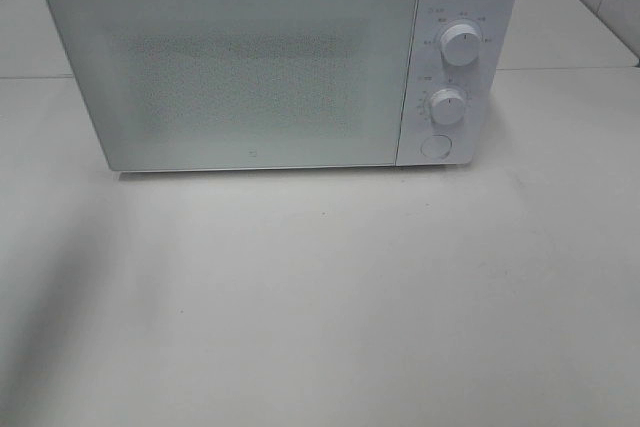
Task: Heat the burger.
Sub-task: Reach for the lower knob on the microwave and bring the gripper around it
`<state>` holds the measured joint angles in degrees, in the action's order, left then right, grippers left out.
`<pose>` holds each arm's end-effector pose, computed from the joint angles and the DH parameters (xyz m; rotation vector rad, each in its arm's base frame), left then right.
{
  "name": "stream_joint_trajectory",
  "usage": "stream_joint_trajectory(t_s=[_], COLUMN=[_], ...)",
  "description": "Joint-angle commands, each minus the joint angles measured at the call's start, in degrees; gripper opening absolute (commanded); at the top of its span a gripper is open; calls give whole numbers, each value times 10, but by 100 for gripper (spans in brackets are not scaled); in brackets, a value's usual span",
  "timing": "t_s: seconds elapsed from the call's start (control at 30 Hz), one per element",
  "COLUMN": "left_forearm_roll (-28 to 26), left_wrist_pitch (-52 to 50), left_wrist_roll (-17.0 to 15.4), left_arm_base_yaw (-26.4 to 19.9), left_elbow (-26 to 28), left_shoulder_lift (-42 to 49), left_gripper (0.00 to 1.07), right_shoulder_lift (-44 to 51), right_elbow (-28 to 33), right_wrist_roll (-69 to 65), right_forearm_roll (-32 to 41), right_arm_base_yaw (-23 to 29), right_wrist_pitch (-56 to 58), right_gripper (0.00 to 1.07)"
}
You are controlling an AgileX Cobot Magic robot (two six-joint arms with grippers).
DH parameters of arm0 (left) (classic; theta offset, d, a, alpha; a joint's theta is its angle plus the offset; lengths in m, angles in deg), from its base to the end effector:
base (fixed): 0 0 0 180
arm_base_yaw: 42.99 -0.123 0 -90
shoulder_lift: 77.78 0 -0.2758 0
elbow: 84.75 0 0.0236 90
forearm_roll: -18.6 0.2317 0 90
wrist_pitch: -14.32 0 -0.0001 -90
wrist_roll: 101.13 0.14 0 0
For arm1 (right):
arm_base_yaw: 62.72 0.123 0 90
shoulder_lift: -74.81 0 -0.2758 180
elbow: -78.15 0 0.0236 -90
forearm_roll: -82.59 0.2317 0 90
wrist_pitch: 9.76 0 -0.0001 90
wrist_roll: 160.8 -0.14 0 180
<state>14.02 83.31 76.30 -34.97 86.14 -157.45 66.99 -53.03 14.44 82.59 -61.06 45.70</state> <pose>0.2308 -0.0431 0.2936 0.1118 2.7561 -0.1603 0.0370 0.0011 0.2549 0.0529 1.9565 0.0738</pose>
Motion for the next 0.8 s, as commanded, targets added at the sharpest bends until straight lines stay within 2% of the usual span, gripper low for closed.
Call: stream_joint_trajectory(t_s=[0.03,0.1,0.13,0.17,0.2,0.3,0.37,0.6,0.63,0.7,0.73,0.77,0.8], left_forearm_roll=[16,28,28,31,39,41,46,55,54,52,46,46,46], left_wrist_pitch=[-8,-19,-19,-23,-26,-26,-26,-29,-33,-43,-95,-95,-92], left_wrist_roll=[3,3,3,3,3,3,3,3,3,2,2,2,3], left_arm_base_yaw=[-2,-2,-2,-2,-2,-2,-2,-2,-2,-2,-2,-2,-2], left_elbow=[-45,-111,-111,-133,-178,-195,-264,-335,-360,-367,-370,-370,-370], left_shoulder_lift=[31,78,78,91,124,137,207,300,336,354,392,392,434], left_gripper=[101,101,101,101,101,101,101,101,101,101,101,101,101], right_shoulder_lift=[14,14,14,14,14,14,14,14,14,14,14,14,14], right_elbow=[1,1,1,1,1,1,1,1,1,1,1,1,1], right_wrist_roll=[-4,-4,-4,-4,-4,-4,-4,-4,-4,-4,-4,-4,-4], right_forearm_roll=[0,0,0,0,0,0,0,0,0,0,0,0,0], right_arm_base_yaw=[-1,-1,-1,-1,-1,-1,-1,-1,-1,-1,-1,-1,-1], right_wrist_pitch=[-5,-5,-5,-5,-5,-5,-5,-5,-5,-5,-5,-5,-5], right_gripper=[71,71,71,71,71,71,71,71,71,71,71,71,71])
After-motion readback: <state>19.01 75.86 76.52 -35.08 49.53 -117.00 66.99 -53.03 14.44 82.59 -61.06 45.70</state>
